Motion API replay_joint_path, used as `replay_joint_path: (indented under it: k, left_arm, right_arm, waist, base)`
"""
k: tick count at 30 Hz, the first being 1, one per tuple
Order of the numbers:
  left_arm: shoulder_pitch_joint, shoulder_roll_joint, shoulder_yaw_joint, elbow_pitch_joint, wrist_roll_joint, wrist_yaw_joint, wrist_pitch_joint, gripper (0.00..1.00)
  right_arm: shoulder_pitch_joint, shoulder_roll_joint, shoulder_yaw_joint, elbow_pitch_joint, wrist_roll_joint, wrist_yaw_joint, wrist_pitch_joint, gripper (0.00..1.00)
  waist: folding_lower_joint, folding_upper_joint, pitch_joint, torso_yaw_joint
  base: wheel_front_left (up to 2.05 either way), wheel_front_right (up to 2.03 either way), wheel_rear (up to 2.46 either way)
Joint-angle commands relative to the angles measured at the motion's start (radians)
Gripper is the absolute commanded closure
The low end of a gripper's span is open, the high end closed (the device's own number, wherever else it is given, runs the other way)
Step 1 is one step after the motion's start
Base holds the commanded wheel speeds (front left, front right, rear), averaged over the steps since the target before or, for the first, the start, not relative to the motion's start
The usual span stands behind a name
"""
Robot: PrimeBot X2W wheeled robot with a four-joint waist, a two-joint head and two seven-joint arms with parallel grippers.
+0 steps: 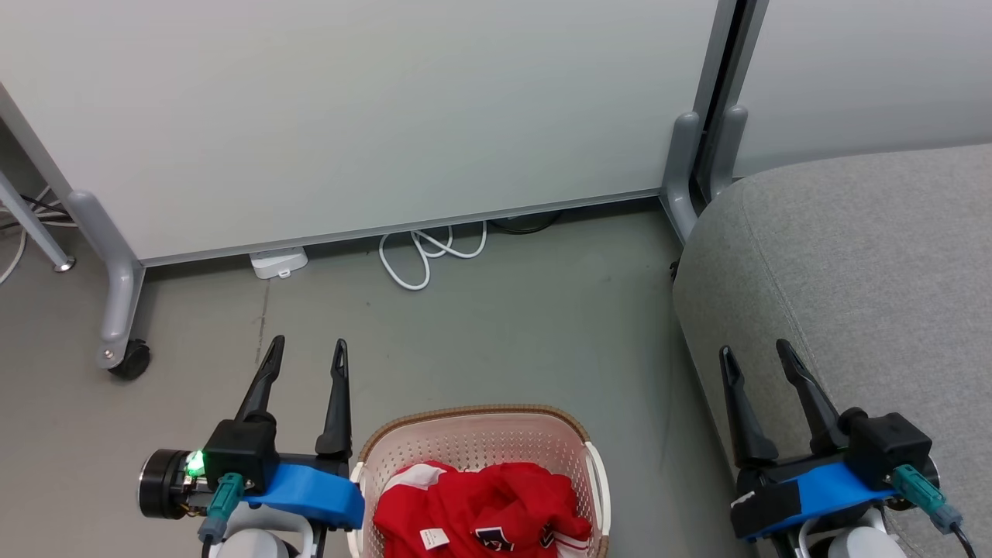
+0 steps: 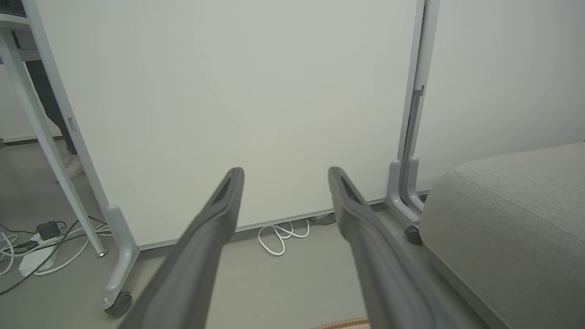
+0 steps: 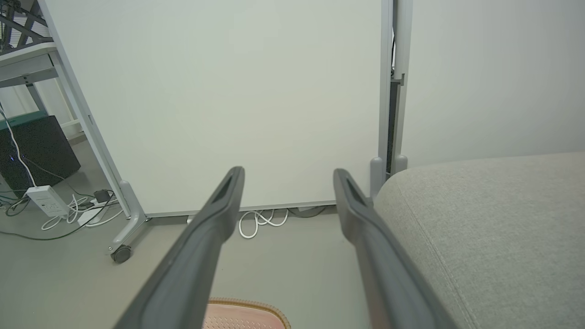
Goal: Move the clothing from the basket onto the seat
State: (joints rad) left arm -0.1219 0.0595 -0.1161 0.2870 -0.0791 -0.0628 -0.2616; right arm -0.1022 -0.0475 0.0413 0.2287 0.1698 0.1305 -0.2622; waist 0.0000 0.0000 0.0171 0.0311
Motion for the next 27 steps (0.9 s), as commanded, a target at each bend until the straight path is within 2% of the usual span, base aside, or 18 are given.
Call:
replay_joint_path:
  k: [1, 15, 27]
  left_arm:
    - [-0.011, 0.0, 0.003, 0.002, 0.0, -0.005, -0.005, 0.0]
    - [-0.014, -0.007, 0.016, 0.008, 0.008, -0.015, -0.005, 0.0]
    - [-0.141, -0.001, -0.08, 0.112, 0.032, -0.054, -0.005, 0.0]
  right_arm:
    - [-0.004, -0.005, -0.001, 0.002, 0.004, 0.0, -0.004, 0.0]
    - [-0.007, -0.005, -0.001, 0.004, 0.016, 0.0, -0.004, 0.0]
    - [-0.069, -0.005, -0.009, -0.022, 0.016, 0.0, -0.004, 0.0]
  waist:
    - [0.0, 0.0, 0.0, 0.0]
    - [0.0, 0.0, 0.004, -0.005]
    - [0.0, 0.0, 0.108, -0.066]
  base:
    - [0.0, 0.0, 0.0]
    - [0.0, 0.0, 0.0]
    - [0.0, 0.0, 0.0]
